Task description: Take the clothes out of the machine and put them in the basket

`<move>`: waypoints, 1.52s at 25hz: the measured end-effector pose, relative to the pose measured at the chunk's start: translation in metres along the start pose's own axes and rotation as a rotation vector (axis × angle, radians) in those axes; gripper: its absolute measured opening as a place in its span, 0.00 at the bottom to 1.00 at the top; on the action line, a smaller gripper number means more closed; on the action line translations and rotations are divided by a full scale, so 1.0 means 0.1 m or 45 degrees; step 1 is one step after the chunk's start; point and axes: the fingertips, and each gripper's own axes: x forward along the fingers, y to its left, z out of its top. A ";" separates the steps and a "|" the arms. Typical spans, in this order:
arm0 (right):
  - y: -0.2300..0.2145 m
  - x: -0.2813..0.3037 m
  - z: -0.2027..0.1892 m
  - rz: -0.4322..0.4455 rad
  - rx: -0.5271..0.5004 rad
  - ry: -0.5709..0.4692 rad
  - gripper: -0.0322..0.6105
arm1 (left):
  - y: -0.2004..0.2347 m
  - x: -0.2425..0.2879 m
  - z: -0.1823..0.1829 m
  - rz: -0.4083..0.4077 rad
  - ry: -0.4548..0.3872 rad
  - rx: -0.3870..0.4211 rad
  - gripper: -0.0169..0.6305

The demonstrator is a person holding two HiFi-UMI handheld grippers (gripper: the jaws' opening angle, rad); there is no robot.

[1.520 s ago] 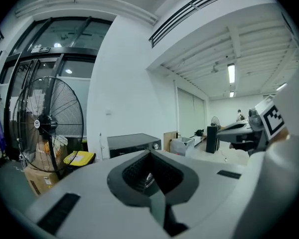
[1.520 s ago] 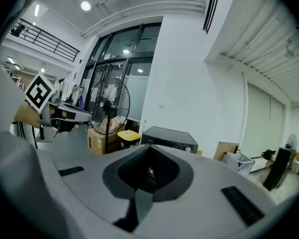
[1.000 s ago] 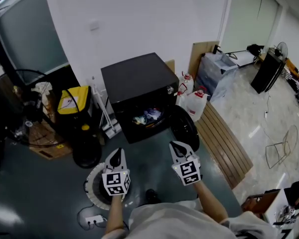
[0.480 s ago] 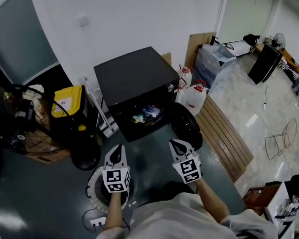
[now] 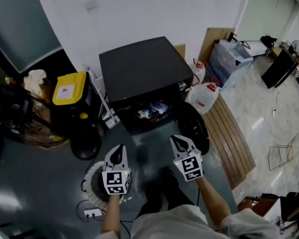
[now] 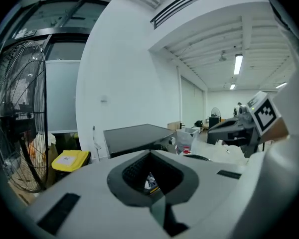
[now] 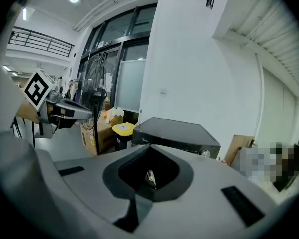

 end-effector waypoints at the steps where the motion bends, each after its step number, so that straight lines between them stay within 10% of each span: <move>1: -0.04 0.09 -0.03 0.020 -0.005 -0.002 0.09 | 0.00 0.08 -0.03 0.013 0.007 -0.004 0.05; 21: -0.49 1.71 -0.97 0.233 -0.029 -0.028 0.09 | 0.10 1.31 -0.99 0.216 0.090 -0.114 0.05; 38: -0.04 2.48 -2.35 0.146 0.009 0.054 0.09 | 0.51 1.75 -2.52 0.223 0.113 -0.185 0.05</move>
